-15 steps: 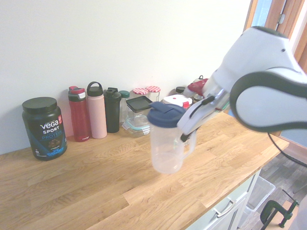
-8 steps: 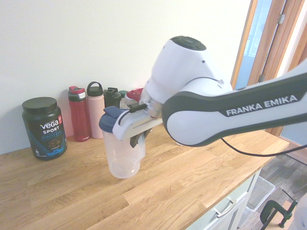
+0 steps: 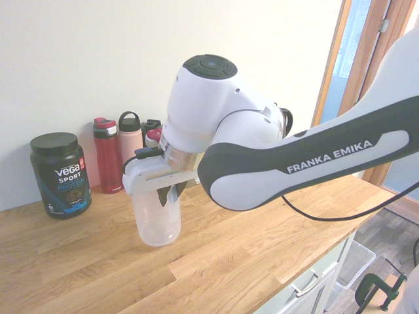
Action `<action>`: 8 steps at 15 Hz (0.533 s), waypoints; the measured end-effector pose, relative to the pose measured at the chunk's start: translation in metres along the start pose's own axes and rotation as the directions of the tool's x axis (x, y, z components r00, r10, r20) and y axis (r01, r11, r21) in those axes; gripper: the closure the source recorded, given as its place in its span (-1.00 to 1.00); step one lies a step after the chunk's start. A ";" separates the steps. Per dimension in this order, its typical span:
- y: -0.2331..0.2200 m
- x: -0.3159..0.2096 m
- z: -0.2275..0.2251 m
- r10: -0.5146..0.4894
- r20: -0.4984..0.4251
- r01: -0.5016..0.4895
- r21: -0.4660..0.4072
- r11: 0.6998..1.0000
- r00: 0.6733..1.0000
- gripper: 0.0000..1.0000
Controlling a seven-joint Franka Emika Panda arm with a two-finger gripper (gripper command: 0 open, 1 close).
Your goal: Pour me some water
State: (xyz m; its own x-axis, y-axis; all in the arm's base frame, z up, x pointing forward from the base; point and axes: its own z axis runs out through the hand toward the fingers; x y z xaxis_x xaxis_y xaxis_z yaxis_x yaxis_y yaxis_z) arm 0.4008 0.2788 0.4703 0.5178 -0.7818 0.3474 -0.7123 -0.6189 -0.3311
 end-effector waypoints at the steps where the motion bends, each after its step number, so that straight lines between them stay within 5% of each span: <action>1: 0.000 -0.006 0.003 0.006 0.000 -0.006 -0.004 1.000 1.000 1.00; 7: -0.008 0.000 0.021 0.042 0.036 -0.042 -0.010 0.999 0.998 1.00; 8: -0.010 0.002 0.022 0.046 0.043 -0.045 -0.005 0.999 0.998 -1.00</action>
State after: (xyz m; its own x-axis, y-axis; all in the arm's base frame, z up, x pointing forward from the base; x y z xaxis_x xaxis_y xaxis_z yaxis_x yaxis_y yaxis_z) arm 0.4190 0.2818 0.4549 0.5047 -0.8117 0.2939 -0.7375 -0.5824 -0.3421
